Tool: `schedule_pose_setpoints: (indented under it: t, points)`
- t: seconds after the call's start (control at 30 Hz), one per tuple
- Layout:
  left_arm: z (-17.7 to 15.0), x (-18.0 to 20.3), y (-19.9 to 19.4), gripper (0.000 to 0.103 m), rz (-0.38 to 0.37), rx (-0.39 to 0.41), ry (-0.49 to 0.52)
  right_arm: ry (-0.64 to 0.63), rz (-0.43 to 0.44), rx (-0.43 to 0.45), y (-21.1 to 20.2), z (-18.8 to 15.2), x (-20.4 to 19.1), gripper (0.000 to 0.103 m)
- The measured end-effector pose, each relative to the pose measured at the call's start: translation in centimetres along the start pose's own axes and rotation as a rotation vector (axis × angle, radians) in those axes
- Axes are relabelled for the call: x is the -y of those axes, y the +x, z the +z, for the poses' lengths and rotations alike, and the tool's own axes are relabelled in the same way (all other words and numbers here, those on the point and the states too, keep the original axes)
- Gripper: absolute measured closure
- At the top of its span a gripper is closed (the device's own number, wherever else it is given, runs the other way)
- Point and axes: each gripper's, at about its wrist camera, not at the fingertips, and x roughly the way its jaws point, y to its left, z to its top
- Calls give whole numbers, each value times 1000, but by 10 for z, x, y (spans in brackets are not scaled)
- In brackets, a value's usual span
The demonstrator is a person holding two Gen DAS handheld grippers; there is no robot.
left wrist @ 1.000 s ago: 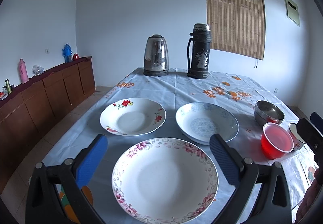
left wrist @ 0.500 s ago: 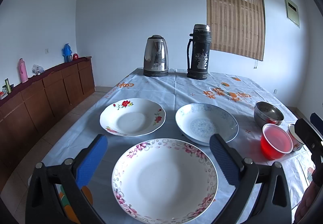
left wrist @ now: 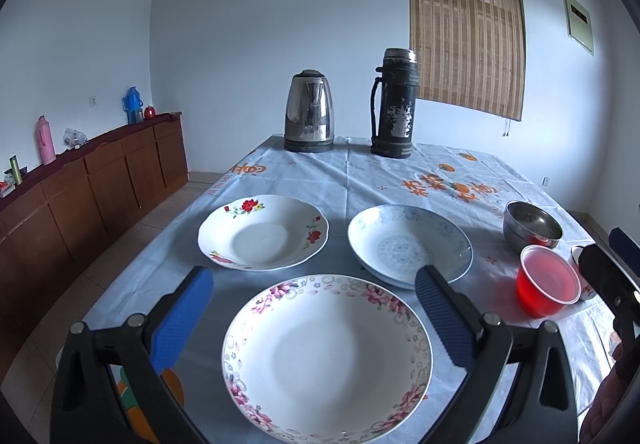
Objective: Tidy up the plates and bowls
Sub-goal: 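Move both tools toward the large pink-floral plate, then grasp the rim of the pink-floral plate with both grippers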
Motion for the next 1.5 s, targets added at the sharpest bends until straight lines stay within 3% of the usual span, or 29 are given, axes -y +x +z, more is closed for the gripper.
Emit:
schedule_pose_setpoints:
  t: [0.77, 1.13, 1.23, 1.3, 1.5]
  points:
    - [4, -21, 23, 0, 25, -56, -23, 2, 36, -81, 30, 1, -6, 1]
    - [-3, -39, 44, 1, 50, -130, -16, -9, 107, -194, 70, -12, -24, 6]
    - [-11, -46, 53, 6, 58, -167, -16, -8, 136, -238, 84, -18, -28, 14]
    - [-16, -50, 60, 21, 55, -199, -14, -9, 152, -271, 92, -22, -31, 22]
    - [-37, -60, 72, 36, 29, -287, -28, -19, 199, -371, 119, -39, -41, 35]
